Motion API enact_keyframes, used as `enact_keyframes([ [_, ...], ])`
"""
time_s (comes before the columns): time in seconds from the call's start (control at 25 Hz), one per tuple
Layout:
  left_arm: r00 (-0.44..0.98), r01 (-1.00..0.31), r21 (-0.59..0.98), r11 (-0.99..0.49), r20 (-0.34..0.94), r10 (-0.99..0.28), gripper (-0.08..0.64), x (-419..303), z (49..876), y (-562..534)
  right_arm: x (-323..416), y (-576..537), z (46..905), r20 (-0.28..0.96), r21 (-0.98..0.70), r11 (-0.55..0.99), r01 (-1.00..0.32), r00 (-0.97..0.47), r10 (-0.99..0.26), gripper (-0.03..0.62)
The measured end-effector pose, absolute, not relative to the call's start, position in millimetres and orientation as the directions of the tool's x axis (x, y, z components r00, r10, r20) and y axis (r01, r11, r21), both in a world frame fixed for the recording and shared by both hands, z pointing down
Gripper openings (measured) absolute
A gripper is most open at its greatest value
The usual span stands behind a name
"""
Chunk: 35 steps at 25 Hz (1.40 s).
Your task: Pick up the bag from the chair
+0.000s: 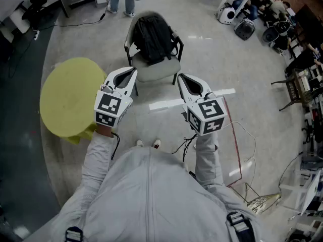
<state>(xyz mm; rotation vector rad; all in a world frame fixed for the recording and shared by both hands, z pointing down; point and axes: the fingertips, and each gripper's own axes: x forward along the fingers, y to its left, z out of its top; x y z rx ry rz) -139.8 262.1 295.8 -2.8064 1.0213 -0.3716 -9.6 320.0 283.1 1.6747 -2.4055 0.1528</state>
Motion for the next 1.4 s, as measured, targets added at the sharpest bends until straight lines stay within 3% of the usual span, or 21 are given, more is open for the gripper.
enact_keyframes([
  [0.8, 0.673, -0.673, -0.209, -0.71, 0.226, -0.704, 0.006, -97, 313, 223, 65, 273, 289, 0.166, -0.065, 0.365, -0.929, -0.371, -0.914, 0.009],
  [1.4, 0.674, -0.679, -0.186, -0.71, 0.228, -0.703, 0.006, -67, 327, 64, 90, 128, 311, 0.228, -0.046, 0.385, -0.922, -0.385, -0.894, 0.009],
])
